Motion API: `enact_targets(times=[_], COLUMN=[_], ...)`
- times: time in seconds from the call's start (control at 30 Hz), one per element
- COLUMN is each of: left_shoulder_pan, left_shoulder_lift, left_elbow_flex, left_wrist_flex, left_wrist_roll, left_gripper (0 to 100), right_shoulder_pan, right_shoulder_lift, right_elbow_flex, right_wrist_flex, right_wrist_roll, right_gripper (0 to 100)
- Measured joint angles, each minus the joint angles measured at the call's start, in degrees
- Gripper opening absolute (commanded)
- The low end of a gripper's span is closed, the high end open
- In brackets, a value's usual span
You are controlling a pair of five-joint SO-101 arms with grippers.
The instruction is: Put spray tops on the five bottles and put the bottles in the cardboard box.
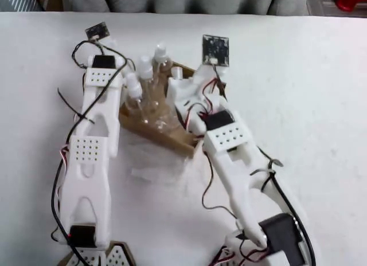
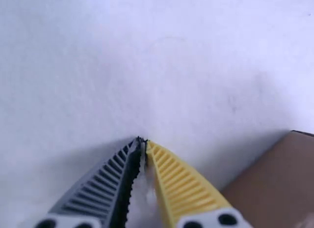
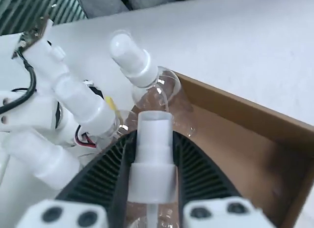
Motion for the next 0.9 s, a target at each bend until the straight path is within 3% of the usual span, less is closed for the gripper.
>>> enact_targets(times=[0.6, 0.9], left_shoulder_pan=[0.0, 0.0], left_shoulder_lift=[0.0, 0.0], left_elbow_flex=[0.0, 0.0], left_wrist_flex=[0.0, 0.0], left_wrist_roll=[0.0, 0.0], left_gripper=[2, 2], right_shoulder_pan=[-0.18, -0.26], right_shoulder_lift=[-1.58, -1.58], right_elbow_flex=[16.62, 17.14], right_wrist_flex=[-30.68, -38.33], right_wrist_roll=[3.16, 4.22], right_gripper=[1.5, 1.5])
